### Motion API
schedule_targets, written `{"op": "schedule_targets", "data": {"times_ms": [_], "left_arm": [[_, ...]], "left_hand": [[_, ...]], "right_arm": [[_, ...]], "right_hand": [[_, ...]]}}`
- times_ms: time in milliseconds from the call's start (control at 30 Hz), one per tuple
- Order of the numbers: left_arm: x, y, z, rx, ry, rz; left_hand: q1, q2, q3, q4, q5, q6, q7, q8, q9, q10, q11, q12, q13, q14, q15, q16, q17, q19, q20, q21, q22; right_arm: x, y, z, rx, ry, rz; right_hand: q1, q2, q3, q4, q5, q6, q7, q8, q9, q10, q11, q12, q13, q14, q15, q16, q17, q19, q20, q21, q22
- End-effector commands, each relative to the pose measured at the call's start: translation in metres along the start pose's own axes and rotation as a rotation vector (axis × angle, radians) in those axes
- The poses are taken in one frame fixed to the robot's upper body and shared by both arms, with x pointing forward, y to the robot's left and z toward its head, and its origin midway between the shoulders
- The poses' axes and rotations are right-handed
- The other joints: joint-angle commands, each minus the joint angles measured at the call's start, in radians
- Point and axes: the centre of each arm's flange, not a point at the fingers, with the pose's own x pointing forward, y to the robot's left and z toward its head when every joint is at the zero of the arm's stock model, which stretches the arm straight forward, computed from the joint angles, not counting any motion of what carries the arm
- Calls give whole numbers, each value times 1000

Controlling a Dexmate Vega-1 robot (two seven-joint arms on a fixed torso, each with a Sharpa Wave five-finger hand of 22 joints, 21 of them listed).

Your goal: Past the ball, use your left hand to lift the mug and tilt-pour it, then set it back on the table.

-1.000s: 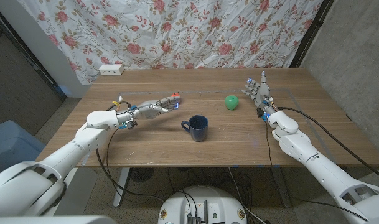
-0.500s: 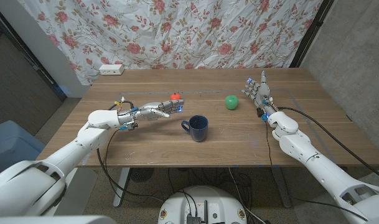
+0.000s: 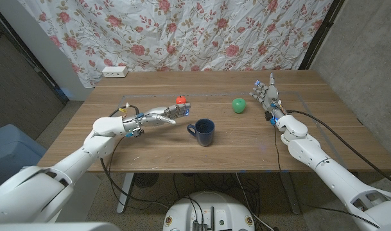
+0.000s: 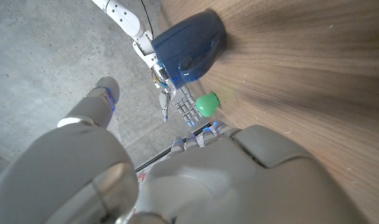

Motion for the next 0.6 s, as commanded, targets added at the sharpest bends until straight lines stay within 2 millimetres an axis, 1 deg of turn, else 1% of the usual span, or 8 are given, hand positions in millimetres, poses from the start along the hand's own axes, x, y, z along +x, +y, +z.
{"op": "schedule_targets", "data": {"times_ms": [33, 100, 133, 233, 367, 500, 600], "left_arm": [[9, -21, -14, -11, 9, -38], [12, -24, -16, -20, 14, -52], [13, -25, -16, -19, 16, -59], [17, -29, -18, -23, 20, -70], [23, -31, -19, -23, 22, -81], [29, -35, -20, -29, 24, -94], [33, -39, -21, -32, 23, -103]], "left_hand": [[16, -1, 0, 4, -1, -70, 6, 6, 2, -90, 0, 3, 2, -133, 5, 6, 6, -90, -8, 5, 3], [17, -3, -1, 4, -1, -71, 7, 6, 2, -89, 6, 3, 2, -130, 7, 7, 6, -95, -7, 4, 3], [18, -5, -2, 4, -1, -71, 13, 7, 2, -87, 16, 4, 2, -128, 10, 8, 6, -96, -6, 4, 3], [20, -8, -4, 4, -1, -68, 22, 9, 2, -81, 27, 6, 2, -123, 18, 9, 6, -97, -4, 5, 3], [21, -10, -5, 5, -1, -65, 27, 11, 2, -78, 27, 7, 2, -120, 22, 9, 6, -99, -2, 4, 3], [23, -12, -7, 5, -1, -62, 34, 12, 2, -76, 33, 8, 2, -118, 27, 9, 6, -100, 1, 4, 3], [24, -14, -8, 5, -1, -59, 41, 14, 2, -70, 44, 10, 2, -116, 31, 9, 6, -103, 3, 4, 3]], "right_arm": [[0, 0, 0, 0, 0, -1], [0, 0, 0, 0, 0, -1], [0, 0, 0, 0, 0, -1], [0, 0, 0, 0, 0, -1], [0, 0, 0, 0, 0, -1], [0, 0, 0, 0, 0, -1], [0, 0, 0, 0, 1, 5]], "right_hand": [[-8, 48, 0, 5, 7, 7, -1, 5, 5, 2, -3, 5, 4, 8, -7, 4, 4, 3, -1, 5, 1], [-8, 48, 0, 5, 7, 7, -2, 5, 5, 3, -3, 6, 4, 8, -6, 4, 4, 3, -1, 5, 1], [-8, 48, 0, 5, 7, 7, -2, 5, 5, 3, -3, 6, 4, 8, -6, 4, 4, 3, -1, 5, 1], [-8, 48, 0, 5, 7, 7, -2, 5, 5, 3, -3, 6, 4, 9, -5, 5, 4, 3, -1, 5, 1], [-8, 48, 0, 5, 7, 7, -1, 5, 5, 5, -4, 6, 4, 9, -6, 5, 4, 3, -1, 5, 1], [-8, 48, 0, 5, 7, 8, -1, 5, 5, 3, -3, 6, 4, 9, -7, 5, 4, 3, -1, 5, 1], [-8, 48, 0, 6, 7, 6, -1, 5, 5, 2, -3, 5, 4, 9, -9, 5, 4, 3, -1, 5, 1]]}}
